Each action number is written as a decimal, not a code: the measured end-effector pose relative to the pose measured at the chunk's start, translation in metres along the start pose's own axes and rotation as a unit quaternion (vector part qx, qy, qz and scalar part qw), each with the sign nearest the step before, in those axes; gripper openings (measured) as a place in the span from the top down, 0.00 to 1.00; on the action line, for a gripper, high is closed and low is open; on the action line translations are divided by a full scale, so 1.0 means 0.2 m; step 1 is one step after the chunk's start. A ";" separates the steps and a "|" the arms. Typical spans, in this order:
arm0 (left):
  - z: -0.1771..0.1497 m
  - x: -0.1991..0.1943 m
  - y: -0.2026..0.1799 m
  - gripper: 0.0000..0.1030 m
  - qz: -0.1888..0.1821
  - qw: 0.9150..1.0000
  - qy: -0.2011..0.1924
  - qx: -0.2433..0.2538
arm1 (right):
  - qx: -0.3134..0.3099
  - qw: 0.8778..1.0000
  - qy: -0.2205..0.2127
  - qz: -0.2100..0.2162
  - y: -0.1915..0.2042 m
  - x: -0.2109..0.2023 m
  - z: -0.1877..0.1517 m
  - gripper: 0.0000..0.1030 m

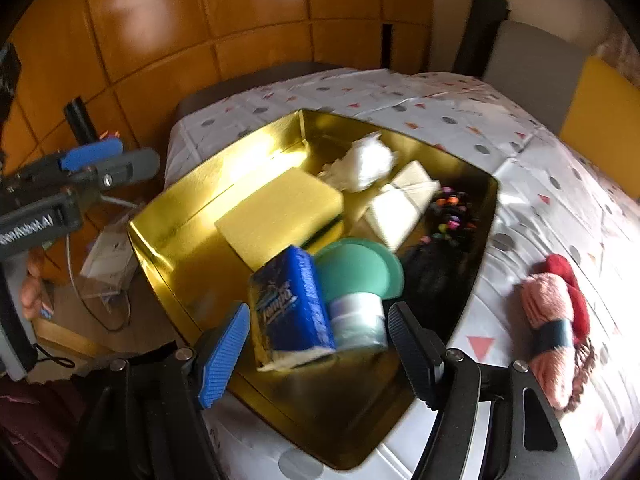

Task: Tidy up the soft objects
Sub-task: 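Carry the blue Tempo tissue pack with the right tool and release it in the tray, then grasp the pink towel roll with the left tool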

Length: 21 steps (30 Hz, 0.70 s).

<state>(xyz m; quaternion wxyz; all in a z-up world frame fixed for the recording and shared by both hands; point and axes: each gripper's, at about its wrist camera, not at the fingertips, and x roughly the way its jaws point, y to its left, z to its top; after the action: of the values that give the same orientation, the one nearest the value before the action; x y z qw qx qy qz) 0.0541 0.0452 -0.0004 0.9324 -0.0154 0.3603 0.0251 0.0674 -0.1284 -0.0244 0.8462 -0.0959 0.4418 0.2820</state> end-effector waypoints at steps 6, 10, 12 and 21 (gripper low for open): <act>0.01 -0.02 -0.07 0.24 -0.016 1.000 0.000 0.015 | 0.029 0.998 -0.031 -0.051 -0.10 -0.14 -0.05 0.20; 0.02 -0.03 -0.12 0.24 -0.027 0.999 0.001 0.027 | 0.059 0.994 -0.040 -0.079 -0.22 -0.23 -0.10 0.19; 0.02 -0.04 -0.16 0.24 -0.026 0.999 -0.002 0.039 | 0.074 0.992 -0.042 -0.095 -0.29 -0.26 -0.14 0.19; 0.03 -0.04 -0.31 0.24 -0.053 0.996 0.003 0.073 | 0.145 0.975 -0.047 -0.160 -0.60 -0.40 -0.32 0.18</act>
<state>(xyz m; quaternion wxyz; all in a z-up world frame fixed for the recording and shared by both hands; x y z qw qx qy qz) 0.0550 -0.0165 0.0103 0.9301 0.0338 0.3622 -0.0508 0.0547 -0.2849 -0.0074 0.9052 -0.0281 0.4165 0.0796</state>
